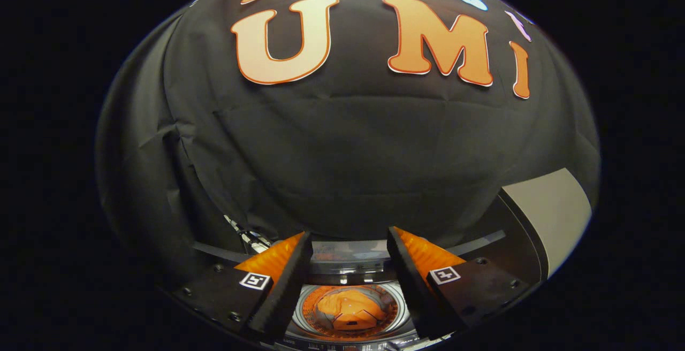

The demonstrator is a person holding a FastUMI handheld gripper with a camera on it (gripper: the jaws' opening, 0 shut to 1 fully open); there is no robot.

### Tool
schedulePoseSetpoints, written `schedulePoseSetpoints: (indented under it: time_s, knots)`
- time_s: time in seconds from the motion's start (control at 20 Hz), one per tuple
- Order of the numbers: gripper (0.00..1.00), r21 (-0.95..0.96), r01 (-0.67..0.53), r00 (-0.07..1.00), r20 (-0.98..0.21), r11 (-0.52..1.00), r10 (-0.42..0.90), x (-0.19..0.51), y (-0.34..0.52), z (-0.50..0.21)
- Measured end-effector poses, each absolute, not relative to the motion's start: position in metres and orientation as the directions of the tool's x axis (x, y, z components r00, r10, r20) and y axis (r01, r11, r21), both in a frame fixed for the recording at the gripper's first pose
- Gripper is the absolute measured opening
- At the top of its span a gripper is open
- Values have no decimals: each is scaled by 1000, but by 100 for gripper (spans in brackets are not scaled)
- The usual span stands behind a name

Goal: Put the clothes into the washing machine and then close the washing machine lid.

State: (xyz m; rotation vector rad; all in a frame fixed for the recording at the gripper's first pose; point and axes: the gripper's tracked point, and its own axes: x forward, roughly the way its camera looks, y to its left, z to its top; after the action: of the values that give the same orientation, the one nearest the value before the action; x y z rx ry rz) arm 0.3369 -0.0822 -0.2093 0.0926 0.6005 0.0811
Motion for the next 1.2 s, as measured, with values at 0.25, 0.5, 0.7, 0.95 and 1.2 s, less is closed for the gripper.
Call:
schedulePoseSetpoints:
  time_s: [0.25, 0.5, 0.7, 0.95, 1.2]
  knots:
    - [92, 106, -54, 806, -582, 993, 106, 300, -84, -220]
    - [91, 159, -13, 761, -639, 987, 113, 272, -90, -247]
    - [91, 174, 7, 741, -662, 985, 112, 248, -93, -261]
    - [91, 222, -5, 788, -600, 975, 140, 234, -96, -229]
    - [91, 234, -43, 865, -477, 971, 154, 191, -121, -131]
